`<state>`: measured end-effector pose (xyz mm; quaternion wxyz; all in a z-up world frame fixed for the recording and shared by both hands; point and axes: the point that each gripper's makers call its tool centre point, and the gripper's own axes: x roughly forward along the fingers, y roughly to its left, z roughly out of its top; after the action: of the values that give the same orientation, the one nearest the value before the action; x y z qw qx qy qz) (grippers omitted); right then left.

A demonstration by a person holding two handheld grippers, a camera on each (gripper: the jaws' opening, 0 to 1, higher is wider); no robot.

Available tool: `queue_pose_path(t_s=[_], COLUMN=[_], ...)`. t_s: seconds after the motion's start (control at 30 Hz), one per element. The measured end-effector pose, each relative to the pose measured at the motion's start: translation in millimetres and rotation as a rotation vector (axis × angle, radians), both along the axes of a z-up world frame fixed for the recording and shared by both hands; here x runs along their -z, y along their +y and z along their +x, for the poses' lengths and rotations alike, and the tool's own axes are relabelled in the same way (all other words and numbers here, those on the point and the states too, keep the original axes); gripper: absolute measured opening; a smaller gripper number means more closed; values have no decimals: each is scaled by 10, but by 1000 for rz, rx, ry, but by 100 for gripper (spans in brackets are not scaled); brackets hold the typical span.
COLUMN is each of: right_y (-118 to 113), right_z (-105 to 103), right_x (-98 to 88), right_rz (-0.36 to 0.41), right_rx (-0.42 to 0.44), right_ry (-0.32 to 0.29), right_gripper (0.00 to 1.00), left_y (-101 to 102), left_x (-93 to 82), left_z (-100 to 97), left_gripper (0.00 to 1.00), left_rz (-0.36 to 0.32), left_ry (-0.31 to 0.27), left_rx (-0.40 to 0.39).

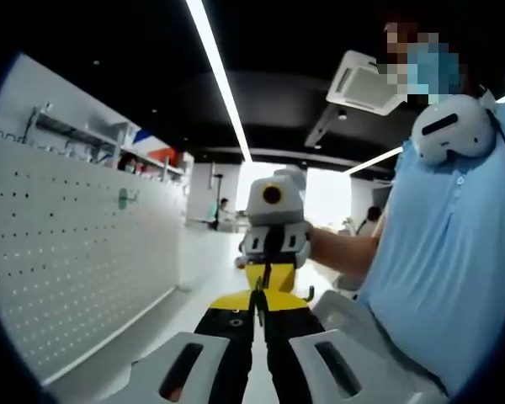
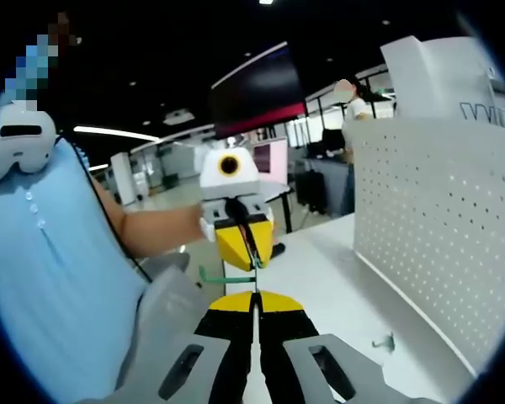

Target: Insert the hook assembly into the mounting plate slot until the hook locks in place.

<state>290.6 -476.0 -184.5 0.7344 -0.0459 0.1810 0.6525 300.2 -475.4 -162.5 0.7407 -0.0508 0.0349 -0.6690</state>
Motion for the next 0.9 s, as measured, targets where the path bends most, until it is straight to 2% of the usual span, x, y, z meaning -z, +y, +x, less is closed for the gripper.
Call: queue_pose_path(t_s=[0.47,0.9], right_y=[-9,-144], right_z=[142,404], right_x=[32,98], right_rz=[-10,-23], right_rx=[59,199], right_ry=[-30,-74], right_gripper=[1,4], left_y=[2,-11], left_x=[32,97], left_z=[89,318], left_gripper=[2,2], left_rz=[14,42], left_ry=[10,29], left_rx=[-48,-155])
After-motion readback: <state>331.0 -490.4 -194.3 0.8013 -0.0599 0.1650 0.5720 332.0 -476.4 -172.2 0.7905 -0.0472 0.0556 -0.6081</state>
